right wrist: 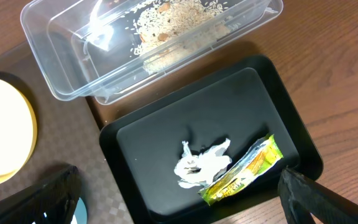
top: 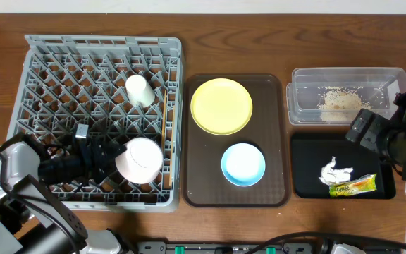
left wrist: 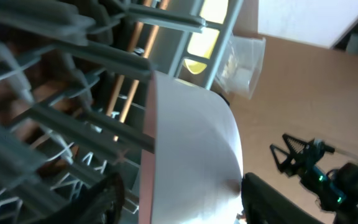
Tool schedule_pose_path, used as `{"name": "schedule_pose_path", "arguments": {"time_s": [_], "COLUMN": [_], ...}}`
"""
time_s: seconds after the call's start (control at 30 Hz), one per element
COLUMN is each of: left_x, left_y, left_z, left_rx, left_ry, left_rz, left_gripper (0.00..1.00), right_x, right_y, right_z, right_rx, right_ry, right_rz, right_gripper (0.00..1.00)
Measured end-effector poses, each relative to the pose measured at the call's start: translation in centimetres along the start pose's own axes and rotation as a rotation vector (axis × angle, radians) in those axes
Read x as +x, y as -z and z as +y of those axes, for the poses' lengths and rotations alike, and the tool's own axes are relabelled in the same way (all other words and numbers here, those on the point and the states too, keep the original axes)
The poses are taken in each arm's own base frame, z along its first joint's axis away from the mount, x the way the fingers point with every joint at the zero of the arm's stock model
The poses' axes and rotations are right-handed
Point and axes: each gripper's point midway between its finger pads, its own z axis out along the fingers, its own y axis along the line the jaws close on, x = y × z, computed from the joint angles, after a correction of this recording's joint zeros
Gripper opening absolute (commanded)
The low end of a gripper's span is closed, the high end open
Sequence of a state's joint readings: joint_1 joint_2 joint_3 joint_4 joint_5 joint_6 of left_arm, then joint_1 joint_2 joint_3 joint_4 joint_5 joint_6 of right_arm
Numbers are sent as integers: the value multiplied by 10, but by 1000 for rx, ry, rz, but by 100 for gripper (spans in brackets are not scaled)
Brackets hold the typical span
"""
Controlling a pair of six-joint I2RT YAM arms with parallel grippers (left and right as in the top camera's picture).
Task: Sort waste into correct bins and load items into the dishwasher
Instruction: 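Carry the pink bowl left and lower it into the dish rack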
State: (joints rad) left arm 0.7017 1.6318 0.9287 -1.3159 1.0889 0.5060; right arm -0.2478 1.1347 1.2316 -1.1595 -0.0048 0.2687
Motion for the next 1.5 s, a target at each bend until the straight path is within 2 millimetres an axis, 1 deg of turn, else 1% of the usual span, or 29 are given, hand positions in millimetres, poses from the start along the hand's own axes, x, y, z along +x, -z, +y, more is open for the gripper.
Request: {"name": "schedule_pose_path", "arguments": {"time_s": [0.1,0.27,0.37,0.4,0.43,0.53,0.57,0.63,0.7,0.83,0.93,1.0,1.1,1.13,1.27,1.37,1.43,1.5], "left_x": [-6,-28,-37,-37,-36,-22,-17,-5,4,18,16,11,9,10,10,10,10,10], "left_y": [7,25,38,42,44,48,48,45,41,32,20,8,-7,-10,-27,-34,-33,-29], "left_z": [2,1,0,-2,-5,-23,-29,-42,-50,-58,-58,-59,-57,-57,-48,-37,-28,-25], "left_rx": [-25,-73,-129,-145,-158,-198,-211,-258,-296,-398,-440,-448,-455,-456,-492,-548,-600,-636], "left_ry": [29,55,65,68,69,32,9,-63,-108,-184,-204,-223,-222,-222,-213,-194,-164,-143], "left_rz": [-18,-107,-184,-204,-220,-255,-263,-279,-285,-285,-256,-232,-185,-176,-108,-78,-71,-87], "left_gripper": [72,76,76,73,64,14,10,9,10,13,15,15,16,17,17,17,17,17], "right_x": [0,0,0,0,0,0,0,0,0,0,0,0,0,0,0,0,0,0], "right_y": [0,0,0,0,0,0,0,0,0,0,0,0,0,0,0,0,0,0], "right_z": [0,0,0,0,0,0,0,0,0,0,0,0,0,0,0,0,0,0], "right_rx": [0,0,0,0,0,0,0,0,0,0,0,0,0,0,-1,0,0,0], "right_ry": [0,0,0,0,0,0,0,0,0,0,0,0,0,0,0,0,0,0], "right_rz": [0,0,0,0,0,0,0,0,0,0,0,0,0,0,0,0,0,0], "right_gripper": [99,99,99,99,99,99,99,99,99,99,99,99,99,99,99,99,99,99]}}
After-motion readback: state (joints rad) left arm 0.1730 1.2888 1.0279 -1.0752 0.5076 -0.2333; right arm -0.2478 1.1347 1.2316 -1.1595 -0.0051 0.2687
